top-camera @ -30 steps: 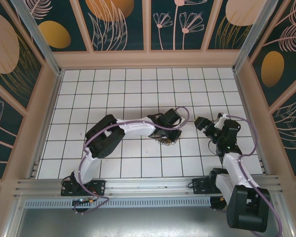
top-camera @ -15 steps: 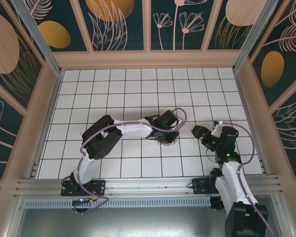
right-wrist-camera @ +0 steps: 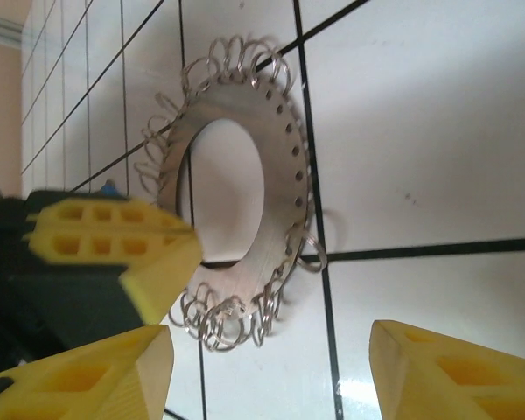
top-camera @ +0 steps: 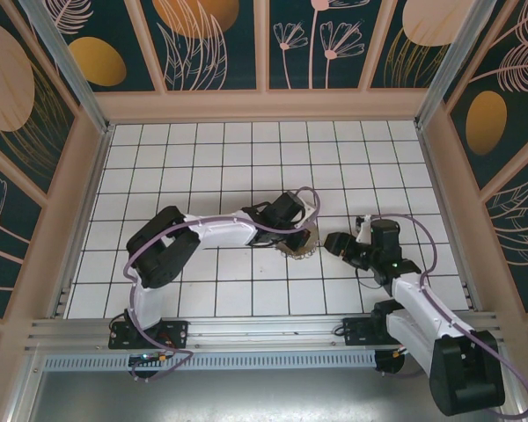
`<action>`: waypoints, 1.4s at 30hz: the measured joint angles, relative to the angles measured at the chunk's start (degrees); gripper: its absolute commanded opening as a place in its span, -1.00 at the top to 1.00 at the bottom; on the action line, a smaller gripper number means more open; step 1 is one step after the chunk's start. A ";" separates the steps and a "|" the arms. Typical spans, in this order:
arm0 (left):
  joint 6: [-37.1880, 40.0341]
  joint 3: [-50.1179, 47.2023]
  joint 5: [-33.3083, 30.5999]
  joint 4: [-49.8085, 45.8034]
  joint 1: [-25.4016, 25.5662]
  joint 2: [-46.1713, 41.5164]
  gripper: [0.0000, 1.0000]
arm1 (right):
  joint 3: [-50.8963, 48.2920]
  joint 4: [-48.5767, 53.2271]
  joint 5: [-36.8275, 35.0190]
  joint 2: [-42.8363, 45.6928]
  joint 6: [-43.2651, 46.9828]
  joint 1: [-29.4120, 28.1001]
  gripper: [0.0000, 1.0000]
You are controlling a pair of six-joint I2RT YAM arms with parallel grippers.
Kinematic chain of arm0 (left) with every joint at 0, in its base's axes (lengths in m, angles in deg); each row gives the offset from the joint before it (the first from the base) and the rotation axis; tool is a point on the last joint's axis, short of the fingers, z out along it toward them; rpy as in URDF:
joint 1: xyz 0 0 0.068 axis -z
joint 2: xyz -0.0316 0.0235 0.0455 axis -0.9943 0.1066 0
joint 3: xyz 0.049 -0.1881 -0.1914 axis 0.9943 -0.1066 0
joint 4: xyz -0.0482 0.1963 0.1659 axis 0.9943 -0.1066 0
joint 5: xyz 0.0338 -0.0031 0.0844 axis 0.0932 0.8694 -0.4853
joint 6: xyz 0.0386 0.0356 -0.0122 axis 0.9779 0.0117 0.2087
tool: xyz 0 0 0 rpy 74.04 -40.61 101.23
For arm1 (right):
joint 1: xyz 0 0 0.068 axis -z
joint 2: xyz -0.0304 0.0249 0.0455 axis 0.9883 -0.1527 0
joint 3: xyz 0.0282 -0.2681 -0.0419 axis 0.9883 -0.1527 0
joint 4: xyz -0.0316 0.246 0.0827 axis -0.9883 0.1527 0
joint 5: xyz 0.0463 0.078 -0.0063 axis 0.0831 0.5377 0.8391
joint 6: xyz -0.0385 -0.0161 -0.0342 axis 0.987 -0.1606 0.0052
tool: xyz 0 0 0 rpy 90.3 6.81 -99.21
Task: Put the keys on the keyring
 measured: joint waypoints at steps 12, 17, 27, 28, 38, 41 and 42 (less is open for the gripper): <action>-1.66 -7.98 0.85 2.67 -2.12 -10.71 -0.12 | 3.63 -2.45 -2.62 -13.33 4.20 -1.05 -0.15; -1.99 -9.60 0.79 2.91 -3.21 -16.79 -0.14 | 3.67 -4.61 -2.73 -16.15 4.28 -1.99 -0.03; -2.43 -11.72 0.63 4.83 -4.33 -21.70 -0.02 | 5.33 -9.05 -2.69 -22.27 4.28 -3.96 0.17; -2.58 -12.04 0.63 4.85 -4.37 -21.70 -0.01 | 5.46 -9.27 -2.73 -22.69 4.28 -4.20 0.18; -3.30 -12.39 0.83 5.07 -4.46 -21.70 0.03 | 5.70 -10.08 -2.47 -23.82 5.42 -5.70 0.33; -3.50 -12.39 0.85 5.09 -4.48 -21.70 0.03 | 5.75 -10.34 -2.16 -24.15 5.57 -6.43 0.36; -3.61 -12.39 0.87 5.09 -4.55 -21.70 0.04 | 5.81 -10.45 -2.08 -24.41 5.57 -6.49 0.37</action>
